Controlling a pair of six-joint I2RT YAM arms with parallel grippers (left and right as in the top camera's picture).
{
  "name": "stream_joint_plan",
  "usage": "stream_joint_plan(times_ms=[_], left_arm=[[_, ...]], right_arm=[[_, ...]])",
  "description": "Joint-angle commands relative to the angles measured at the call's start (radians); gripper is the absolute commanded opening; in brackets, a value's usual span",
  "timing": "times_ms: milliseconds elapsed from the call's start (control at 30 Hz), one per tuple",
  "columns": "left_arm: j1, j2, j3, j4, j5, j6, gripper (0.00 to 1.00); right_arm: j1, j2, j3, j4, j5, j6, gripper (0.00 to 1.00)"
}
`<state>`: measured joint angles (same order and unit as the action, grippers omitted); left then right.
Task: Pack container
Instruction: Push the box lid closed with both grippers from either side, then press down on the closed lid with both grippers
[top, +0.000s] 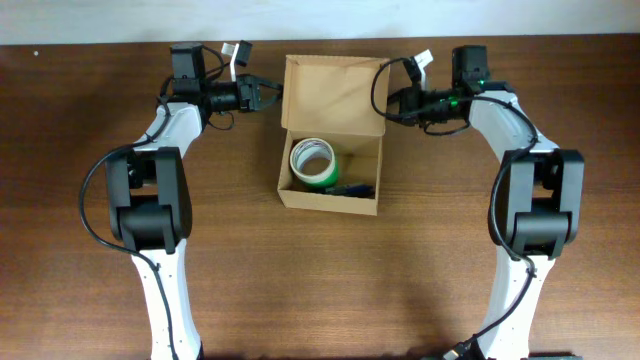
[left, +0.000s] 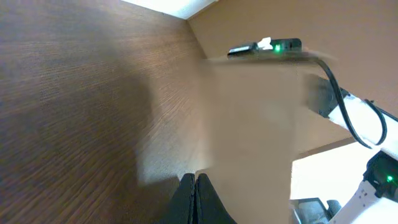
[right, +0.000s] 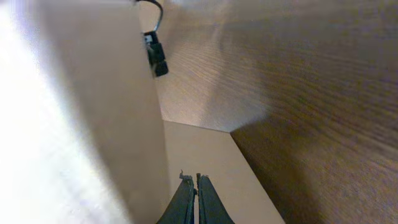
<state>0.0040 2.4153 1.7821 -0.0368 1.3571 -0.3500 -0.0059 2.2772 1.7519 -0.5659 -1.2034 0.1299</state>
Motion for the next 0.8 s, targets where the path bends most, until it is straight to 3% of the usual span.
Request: stream_joint_plan(times_ms=[0,233,367,467,633,767], left_arm=[[0.001,0.008,0.006,0.008,0.031,-0.005,0.02],[0.007,0.008,0.006,0.029,0.060,-0.005,0.02],[0.007,0.006,0.006,0.026,0.098,-0.035,0.02],[0.006,-0.017,0.006,-0.006,0.078,-0.049,0.02],[0.004,-0.140,0.006,-0.236,-0.196,0.113,0.02],[-0.019,-0.296,0.006,-0.489,-0.449,0.286,0.02]], right_arm=[[-0.003,-0.056,0.056,0.004,-0.054,-0.020,0.04],[-0.002,-0.066,0.099,-0.015,-0.102,0.007,0.04],[0.000,-0.071,0.100,-0.120,-0.100,-0.026,0.04],[0.002,-0.091,0.100,-0.271,0.024,-0.105,0.04],[0.034,-0.181,0.100,-0.444,0.298,-0.175,0.04],[0.062,-0.285,0.100,-0.508,0.369,-0.174,0.04]])
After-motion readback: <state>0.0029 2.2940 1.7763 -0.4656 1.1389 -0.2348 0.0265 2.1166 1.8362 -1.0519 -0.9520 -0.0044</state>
